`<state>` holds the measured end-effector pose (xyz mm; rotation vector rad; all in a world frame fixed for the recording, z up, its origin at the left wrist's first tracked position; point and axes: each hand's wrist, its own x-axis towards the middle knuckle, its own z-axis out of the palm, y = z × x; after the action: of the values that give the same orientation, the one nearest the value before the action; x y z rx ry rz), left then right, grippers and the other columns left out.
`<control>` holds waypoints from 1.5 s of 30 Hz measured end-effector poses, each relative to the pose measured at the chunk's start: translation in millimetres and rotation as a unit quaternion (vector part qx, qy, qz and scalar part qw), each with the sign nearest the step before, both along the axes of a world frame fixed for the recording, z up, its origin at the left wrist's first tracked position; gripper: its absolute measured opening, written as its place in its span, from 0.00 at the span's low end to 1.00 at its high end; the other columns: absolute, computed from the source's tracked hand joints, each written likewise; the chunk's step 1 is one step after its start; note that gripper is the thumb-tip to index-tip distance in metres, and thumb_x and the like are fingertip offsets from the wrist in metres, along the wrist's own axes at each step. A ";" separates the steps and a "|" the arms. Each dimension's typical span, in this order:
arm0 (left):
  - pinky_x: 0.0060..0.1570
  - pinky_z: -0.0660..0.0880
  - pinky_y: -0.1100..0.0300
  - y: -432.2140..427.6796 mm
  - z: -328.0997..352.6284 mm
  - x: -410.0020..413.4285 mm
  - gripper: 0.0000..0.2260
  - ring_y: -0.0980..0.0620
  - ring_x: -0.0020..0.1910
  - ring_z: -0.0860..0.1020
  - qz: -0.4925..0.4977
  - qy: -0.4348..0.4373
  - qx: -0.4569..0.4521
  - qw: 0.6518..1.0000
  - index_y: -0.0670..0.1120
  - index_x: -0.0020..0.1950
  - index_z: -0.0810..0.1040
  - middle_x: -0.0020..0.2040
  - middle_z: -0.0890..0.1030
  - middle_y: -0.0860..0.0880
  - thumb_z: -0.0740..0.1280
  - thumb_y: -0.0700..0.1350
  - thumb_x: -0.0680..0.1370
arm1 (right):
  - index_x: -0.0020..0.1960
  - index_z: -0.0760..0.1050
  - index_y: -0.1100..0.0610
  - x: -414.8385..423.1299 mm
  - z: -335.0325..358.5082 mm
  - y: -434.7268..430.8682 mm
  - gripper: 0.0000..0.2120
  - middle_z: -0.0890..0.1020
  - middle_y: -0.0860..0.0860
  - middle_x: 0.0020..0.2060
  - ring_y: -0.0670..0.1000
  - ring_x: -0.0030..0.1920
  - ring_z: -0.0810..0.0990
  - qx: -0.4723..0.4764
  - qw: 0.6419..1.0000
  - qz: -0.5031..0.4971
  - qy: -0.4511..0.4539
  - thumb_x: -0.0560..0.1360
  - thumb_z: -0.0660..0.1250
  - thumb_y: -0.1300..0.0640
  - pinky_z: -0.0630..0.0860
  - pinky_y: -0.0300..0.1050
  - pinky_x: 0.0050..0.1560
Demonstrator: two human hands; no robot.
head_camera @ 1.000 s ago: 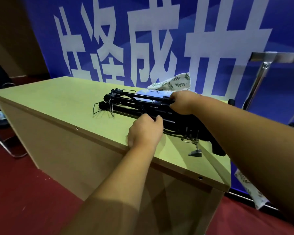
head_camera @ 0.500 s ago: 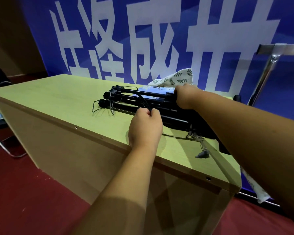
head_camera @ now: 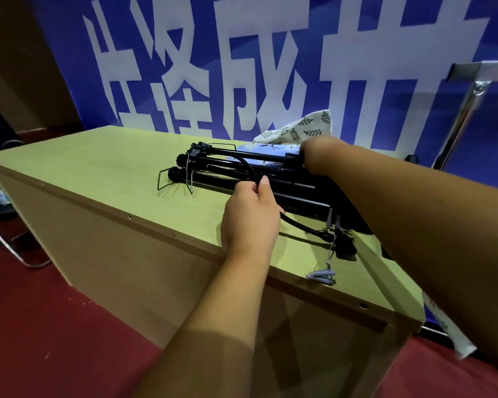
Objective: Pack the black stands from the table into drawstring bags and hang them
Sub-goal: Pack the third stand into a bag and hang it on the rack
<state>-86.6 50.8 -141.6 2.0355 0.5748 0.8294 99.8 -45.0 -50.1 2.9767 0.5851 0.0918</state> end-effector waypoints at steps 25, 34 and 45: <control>0.40 0.85 0.41 -6.1 12.2 -15.2 0.19 0.49 0.25 0.82 -0.080 -0.014 -0.053 0.995 0.48 0.45 0.83 0.36 0.84 0.50 0.64 0.62 0.83 | 0.74 0.69 0.53 -46.5 24.2 -31.3 0.27 0.75 0.58 0.65 0.64 0.60 0.78 0.057 0.985 0.071 -0.144 0.79 0.65 0.70 0.72 0.55 0.46; 0.44 0.85 0.41 -4.3 12.3 -15.3 0.20 0.51 0.27 0.82 -0.103 0.016 -0.035 0.994 0.48 0.44 0.82 0.37 0.84 0.52 0.62 0.62 0.83 | 0.75 0.67 0.54 -55.1 34.1 -45.9 0.29 0.72 0.62 0.63 0.62 0.45 0.75 0.062 0.977 0.082 -0.186 0.78 0.66 0.72 0.74 0.55 0.42; 0.33 0.79 0.56 -2.2 16.3 -10.9 0.19 0.57 0.22 0.76 -0.104 0.014 -0.094 0.990 0.44 0.45 0.80 0.36 0.82 0.45 0.61 0.56 0.87 | 0.75 0.70 0.48 -67.2 50.2 -42.9 0.27 0.71 0.62 0.63 0.64 0.55 0.74 0.061 0.961 0.124 -0.242 0.79 0.70 0.65 0.72 0.57 0.47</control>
<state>-97.5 48.6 -125.3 1.8987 0.4293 0.6020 32.5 -87.8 0.1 2.8062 0.8955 0.8730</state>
